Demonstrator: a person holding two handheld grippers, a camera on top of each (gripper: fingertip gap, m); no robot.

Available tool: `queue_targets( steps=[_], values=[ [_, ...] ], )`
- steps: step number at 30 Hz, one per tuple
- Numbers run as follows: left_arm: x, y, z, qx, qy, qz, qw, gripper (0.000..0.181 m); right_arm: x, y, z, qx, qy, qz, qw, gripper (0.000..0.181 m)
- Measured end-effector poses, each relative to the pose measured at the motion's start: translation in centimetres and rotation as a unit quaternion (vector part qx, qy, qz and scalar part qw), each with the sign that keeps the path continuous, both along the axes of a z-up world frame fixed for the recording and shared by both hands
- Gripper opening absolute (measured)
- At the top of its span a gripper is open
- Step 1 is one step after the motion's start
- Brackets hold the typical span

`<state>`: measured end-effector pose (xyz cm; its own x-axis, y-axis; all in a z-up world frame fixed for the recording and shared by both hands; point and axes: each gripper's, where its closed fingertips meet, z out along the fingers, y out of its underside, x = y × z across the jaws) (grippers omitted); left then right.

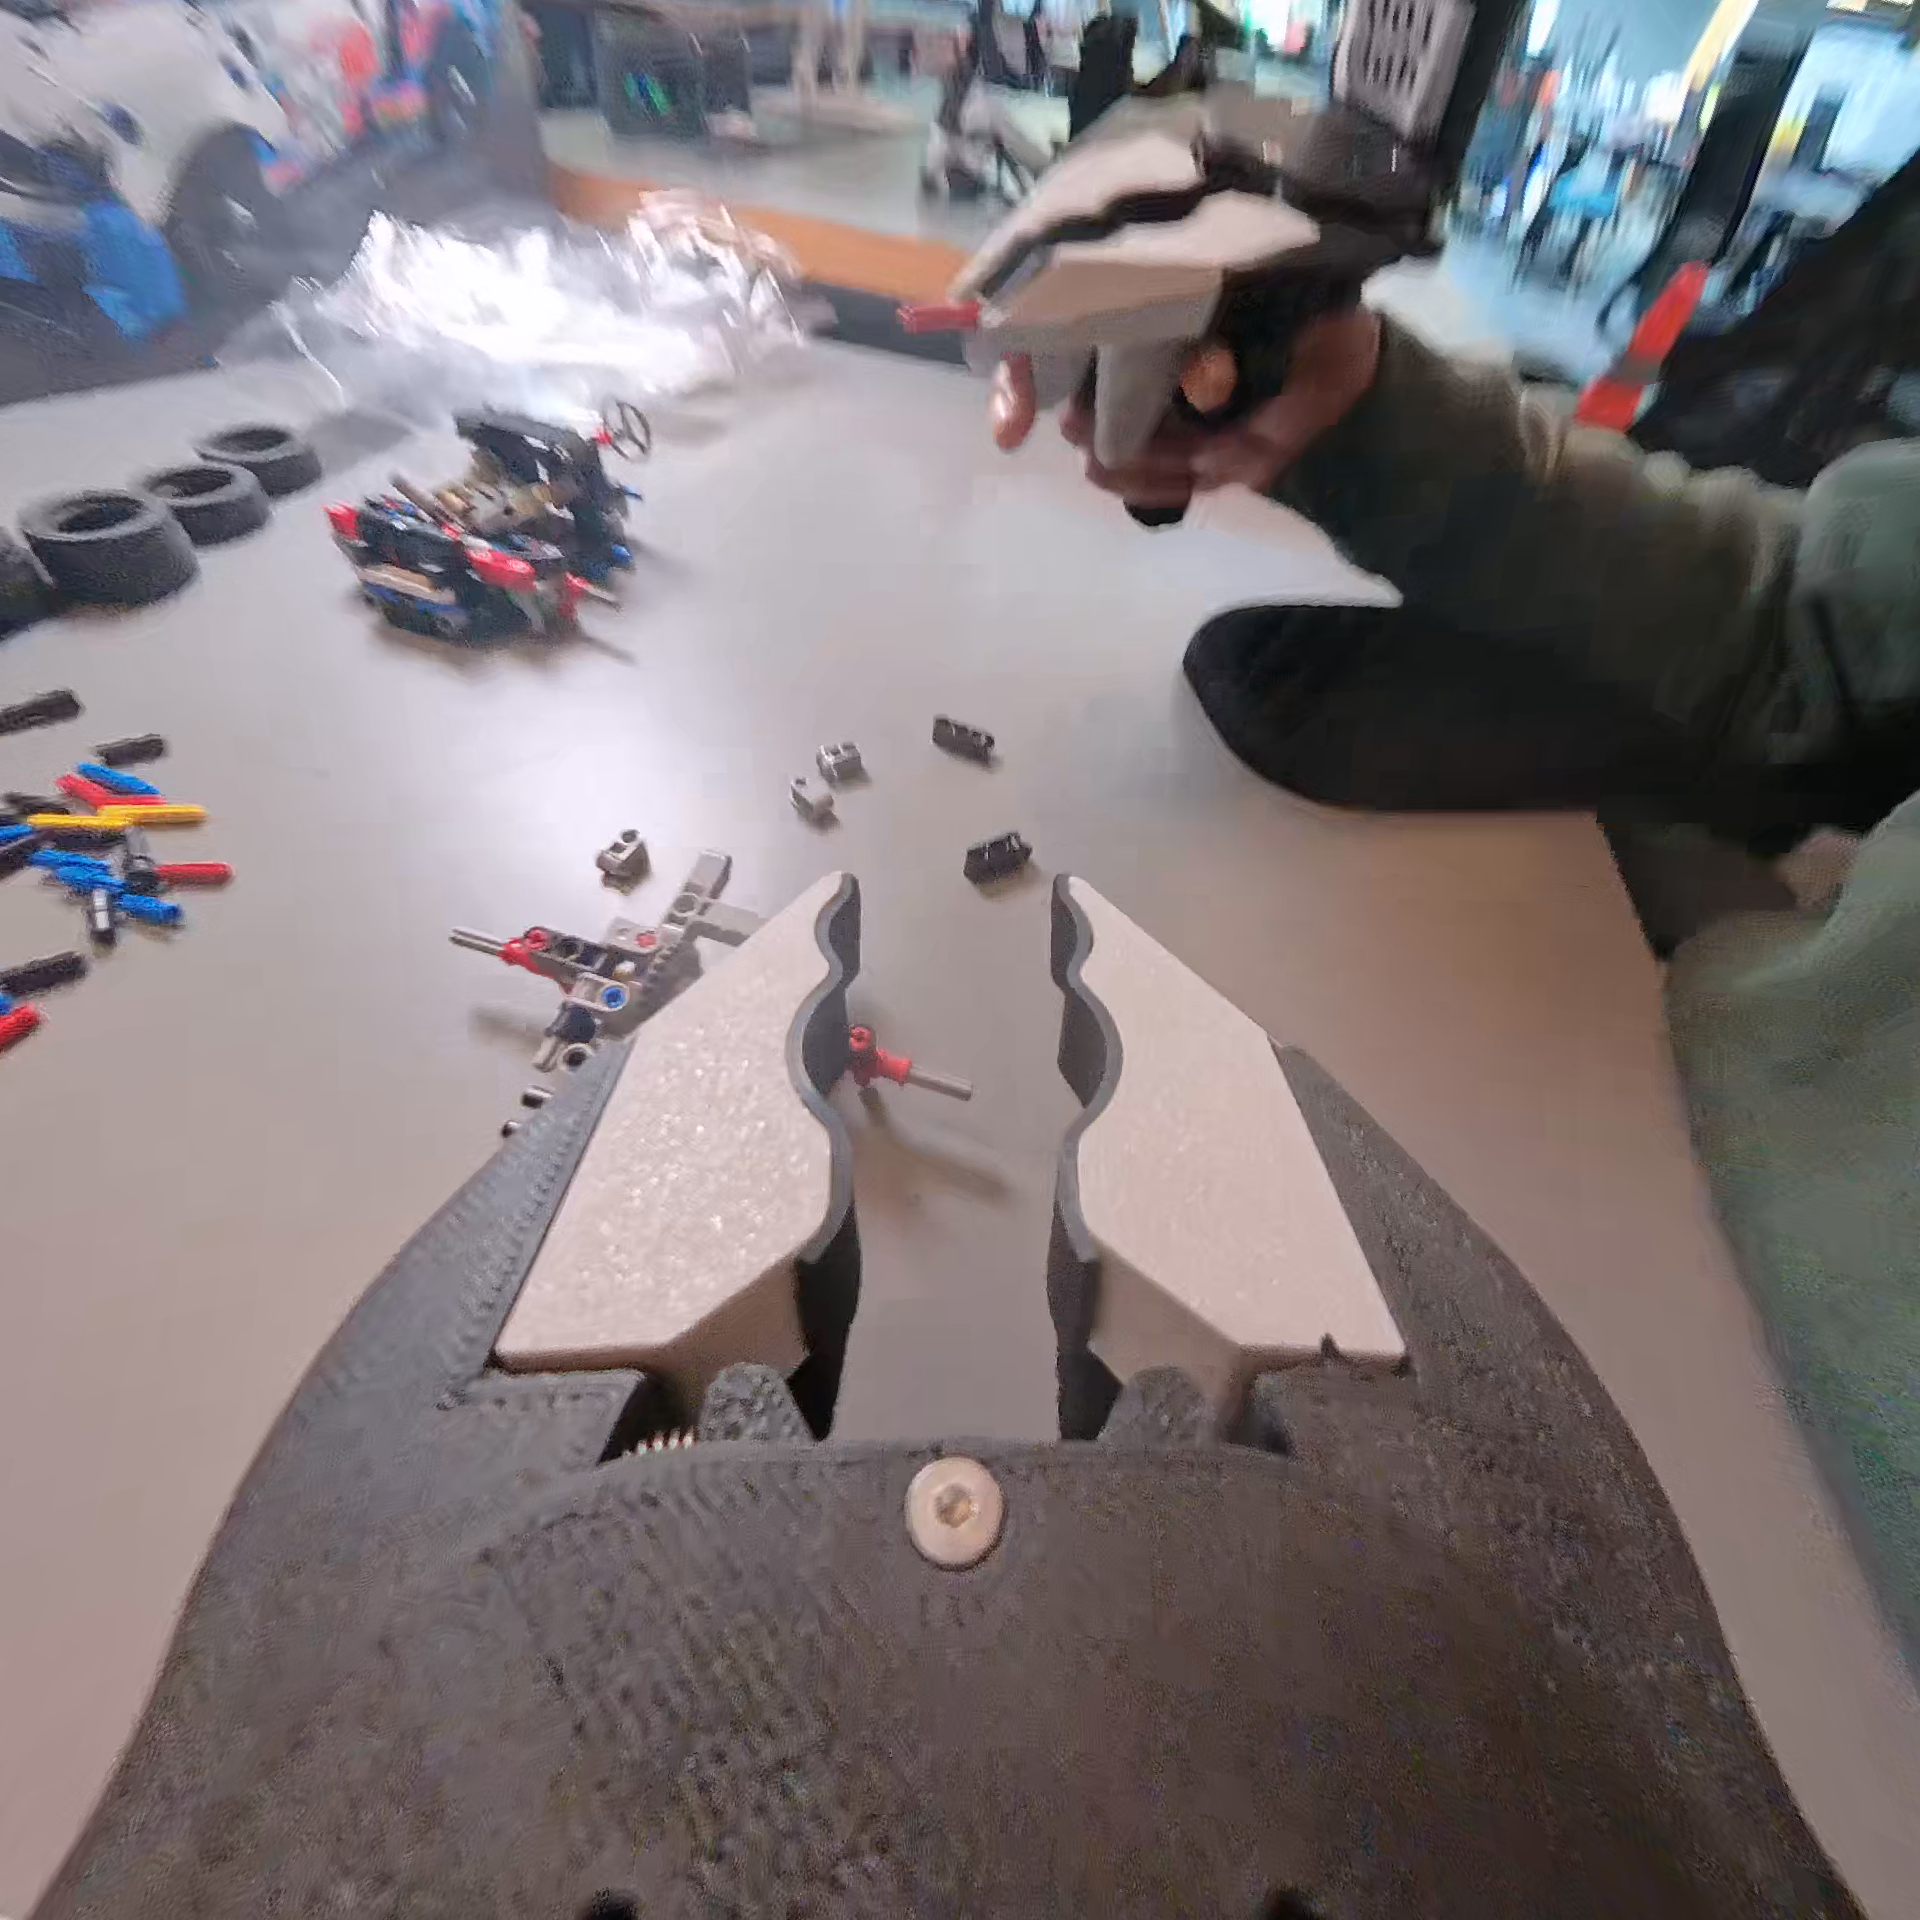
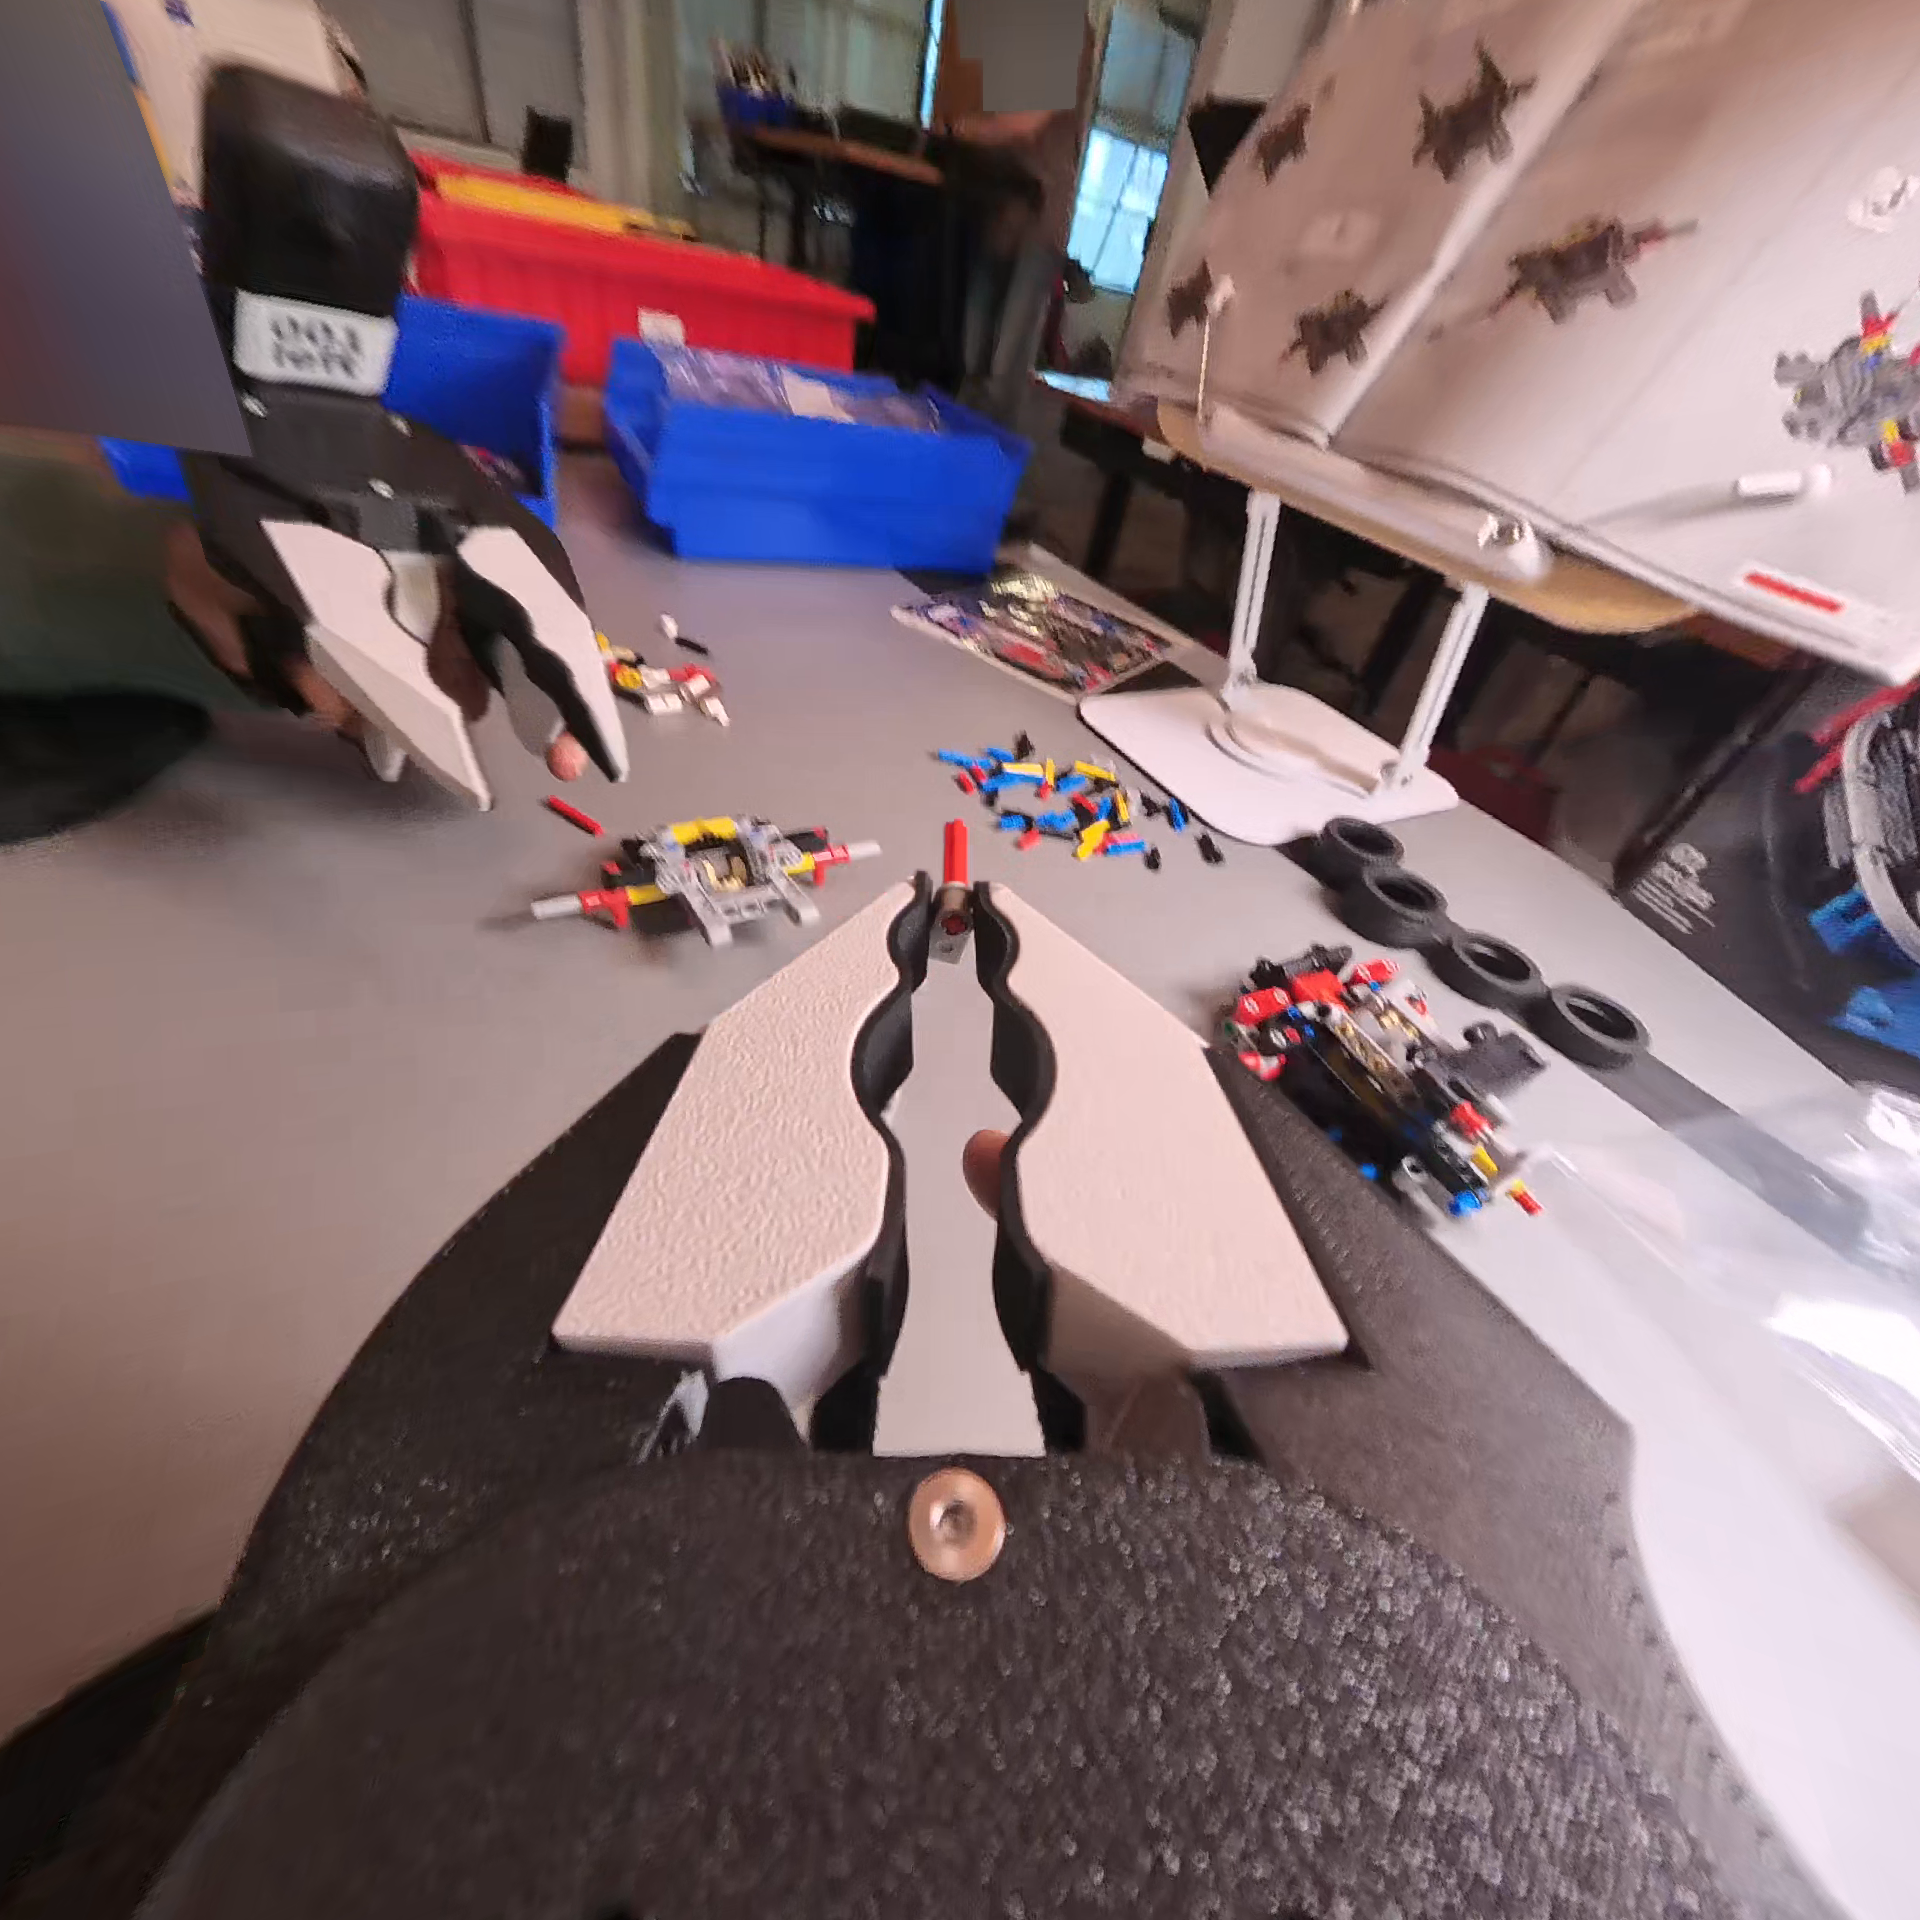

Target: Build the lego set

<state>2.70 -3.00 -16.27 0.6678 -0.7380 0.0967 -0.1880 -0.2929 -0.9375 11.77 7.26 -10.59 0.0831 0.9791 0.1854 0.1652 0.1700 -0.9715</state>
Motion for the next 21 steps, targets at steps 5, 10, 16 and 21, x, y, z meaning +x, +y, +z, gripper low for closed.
queue_targets(
  steps=[5, 10, 16, 21],
  values=[
    [3.8, 1.2, -2.8, -0.026, 0.164, -0.102, 0.981, 0.025, -0.8, 0.5, -2.0, -0.014, -0.028, -0.013, 0.999, 0.007],
    [6.1, 3.0, -4.5, -0.053, 0.262, -0.162, 0.950, 0.025, -1.3, 0.6, -3.2, -0.017, -0.043, -0.017, 0.999, 0.007],
    [6.8, 3.4, -6.6, -0.069, 0.320, -0.181, 0.927, 0.012, -1.3, 0.5, -3.2, -0.025, -0.038, -0.013, 0.999, 0.006],
    [6.1, 1.9, -5.7, -0.074, 0.287, -0.158, 0.942, 0.006, -1.5, 0.1, -3.4, -0.023, -0.041, -0.005, 0.999, 0.006]
  ],
)
